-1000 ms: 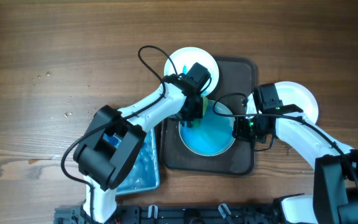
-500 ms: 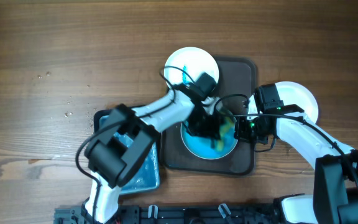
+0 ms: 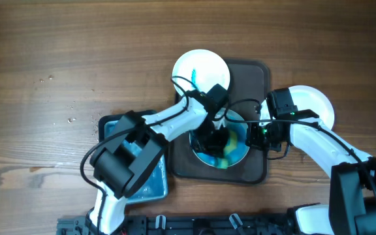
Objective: Clean dirty plates on tray and stack at the side
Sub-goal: 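Scrub the held plate with the sponge in the left gripper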
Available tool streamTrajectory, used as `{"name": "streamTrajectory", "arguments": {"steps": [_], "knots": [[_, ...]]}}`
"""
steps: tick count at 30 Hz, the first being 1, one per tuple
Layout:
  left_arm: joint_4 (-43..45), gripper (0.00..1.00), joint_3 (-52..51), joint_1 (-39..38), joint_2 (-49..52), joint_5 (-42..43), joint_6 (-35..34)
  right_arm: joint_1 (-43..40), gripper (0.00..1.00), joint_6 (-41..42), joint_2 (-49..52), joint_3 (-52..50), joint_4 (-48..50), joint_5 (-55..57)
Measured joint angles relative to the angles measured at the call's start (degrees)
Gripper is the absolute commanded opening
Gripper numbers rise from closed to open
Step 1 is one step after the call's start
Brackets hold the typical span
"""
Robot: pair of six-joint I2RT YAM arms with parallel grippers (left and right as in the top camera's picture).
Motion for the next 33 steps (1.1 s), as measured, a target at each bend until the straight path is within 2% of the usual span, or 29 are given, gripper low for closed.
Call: {"name": "streamTrajectory", "arguments": {"steps": [5,11,25,28,33], "knots": [[-4.59,0.04,0.00,3.67,-2.69,-11.65,-2.60,0.00,0.04,-0.02,0.00,0.00,0.00,0.00],[-0.35,0.04,-0.07,6.05,-4.39,-20.09,-4.04,0.20,0.04,-0.22,0.00,0.00,0.17,-0.35],[21.86,0.12,-0.85,0.70,-2.29,-13.38,-7.28,-0.39,0.04,-0.17,-0.02,0.07,0.22,0.74],[26.62,0.10,-0.85,-1.62,-1.31,-12.48,-9.09,-0.42,0.04,-0.17,-0.02,0.07,0.20,0.92],[28.61,0.04,-0.85,-1.97,-0.66,-10.78,-11.63,-0.52,0.04,-0.17,-0.02,0.13,0.02,1.11]]}}
